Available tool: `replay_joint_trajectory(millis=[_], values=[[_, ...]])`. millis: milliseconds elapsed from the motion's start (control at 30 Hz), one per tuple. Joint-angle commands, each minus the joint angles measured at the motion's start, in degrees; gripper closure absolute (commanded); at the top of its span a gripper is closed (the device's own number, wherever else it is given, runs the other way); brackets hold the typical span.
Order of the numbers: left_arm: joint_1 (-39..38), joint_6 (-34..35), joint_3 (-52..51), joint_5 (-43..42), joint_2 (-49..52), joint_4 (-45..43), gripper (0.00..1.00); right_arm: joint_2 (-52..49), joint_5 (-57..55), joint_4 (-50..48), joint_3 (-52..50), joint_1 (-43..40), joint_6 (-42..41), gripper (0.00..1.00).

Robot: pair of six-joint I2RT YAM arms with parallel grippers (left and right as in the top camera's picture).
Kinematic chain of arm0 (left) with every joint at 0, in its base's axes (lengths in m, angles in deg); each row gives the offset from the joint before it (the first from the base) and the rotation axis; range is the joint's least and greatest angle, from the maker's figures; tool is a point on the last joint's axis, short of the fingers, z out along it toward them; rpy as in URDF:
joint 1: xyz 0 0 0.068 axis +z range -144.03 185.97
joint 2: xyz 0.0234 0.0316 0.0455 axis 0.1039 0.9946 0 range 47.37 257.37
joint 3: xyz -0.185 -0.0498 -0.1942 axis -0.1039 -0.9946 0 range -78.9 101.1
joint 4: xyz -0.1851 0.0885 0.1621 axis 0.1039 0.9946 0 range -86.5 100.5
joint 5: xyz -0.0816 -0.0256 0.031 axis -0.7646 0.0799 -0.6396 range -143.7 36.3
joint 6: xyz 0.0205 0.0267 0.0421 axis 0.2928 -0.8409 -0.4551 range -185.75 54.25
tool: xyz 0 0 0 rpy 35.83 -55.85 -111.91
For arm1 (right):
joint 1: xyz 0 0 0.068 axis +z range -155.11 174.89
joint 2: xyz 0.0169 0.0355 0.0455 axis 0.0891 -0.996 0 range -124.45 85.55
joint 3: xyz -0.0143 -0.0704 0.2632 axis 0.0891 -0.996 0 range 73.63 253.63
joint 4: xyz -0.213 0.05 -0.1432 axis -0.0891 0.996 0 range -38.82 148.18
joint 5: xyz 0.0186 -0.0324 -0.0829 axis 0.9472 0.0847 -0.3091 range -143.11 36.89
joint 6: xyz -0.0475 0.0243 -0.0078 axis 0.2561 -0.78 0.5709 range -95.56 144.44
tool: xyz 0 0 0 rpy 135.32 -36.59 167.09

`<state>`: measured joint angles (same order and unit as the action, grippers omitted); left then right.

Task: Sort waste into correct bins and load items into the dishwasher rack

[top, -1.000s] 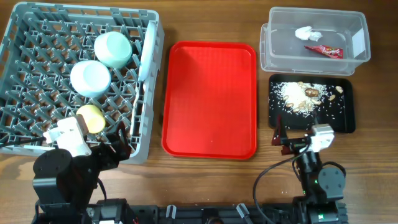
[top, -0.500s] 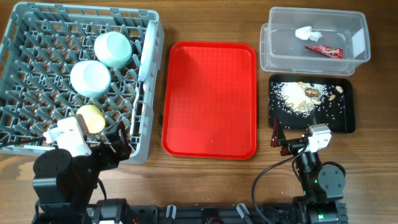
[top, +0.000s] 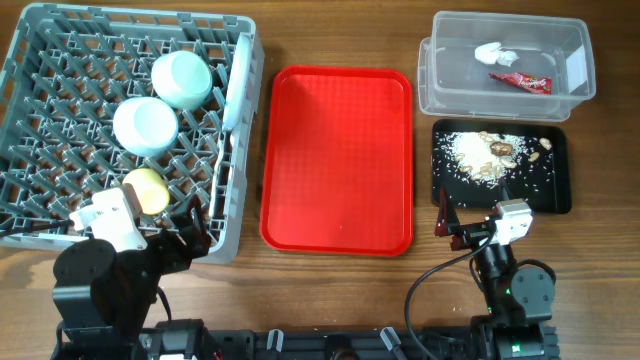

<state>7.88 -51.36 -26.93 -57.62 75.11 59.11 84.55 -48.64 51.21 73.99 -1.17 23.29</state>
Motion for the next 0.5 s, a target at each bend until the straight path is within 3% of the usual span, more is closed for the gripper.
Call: replay_joint_trajectory(millis=[0,167,467], values=[[-0.3,-0.5,-0.5,0.5,-0.4,0.8,0.00,0.1,0.7,-0.2,-0.1,0.0,1.0,0.00],[-0.5,-0.4,-8.2,0.5,-4.6,-4.6,0.00,0.1,0.7,-0.2,-0.1,0.0,1.0,0.00],[-1.0,5.8,-35.8,-1.0,-22.9,-28.5,0.00,0.1,0.7,-0.2,-0.1,0.0,1.0,0.00]])
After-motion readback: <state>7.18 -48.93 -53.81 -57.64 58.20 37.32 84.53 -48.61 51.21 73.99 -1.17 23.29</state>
